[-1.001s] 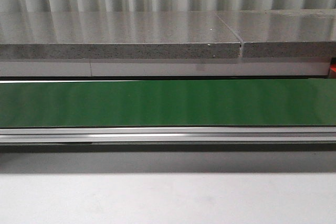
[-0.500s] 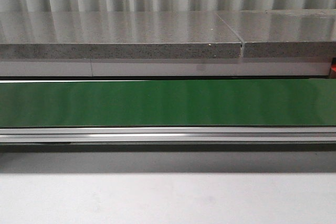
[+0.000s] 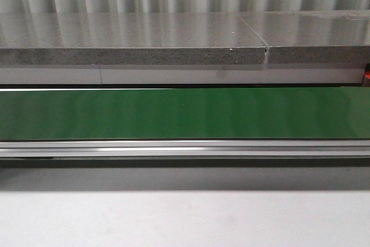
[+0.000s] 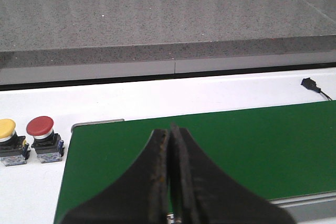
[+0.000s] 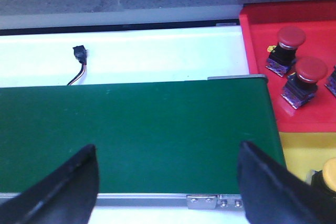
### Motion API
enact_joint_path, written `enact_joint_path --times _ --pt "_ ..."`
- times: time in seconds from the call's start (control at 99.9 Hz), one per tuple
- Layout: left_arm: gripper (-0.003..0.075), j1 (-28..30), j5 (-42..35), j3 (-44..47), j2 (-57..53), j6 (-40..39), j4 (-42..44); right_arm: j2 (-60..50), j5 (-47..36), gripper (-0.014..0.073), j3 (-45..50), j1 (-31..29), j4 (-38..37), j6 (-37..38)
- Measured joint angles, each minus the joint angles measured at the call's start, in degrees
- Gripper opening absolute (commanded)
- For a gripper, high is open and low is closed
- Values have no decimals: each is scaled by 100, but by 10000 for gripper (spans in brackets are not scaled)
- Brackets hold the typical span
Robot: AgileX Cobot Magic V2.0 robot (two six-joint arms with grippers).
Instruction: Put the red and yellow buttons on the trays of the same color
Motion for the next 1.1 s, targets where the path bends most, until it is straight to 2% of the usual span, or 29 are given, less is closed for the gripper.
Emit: enact_joint_path --times 0.31,1.101 --pt "-20 0 0 0 0 0 0 -421 159 -68 160 118 0 -133" --pt "-3 0 -31 0 0 0 0 -421 180 -67 160 188 0 -154"
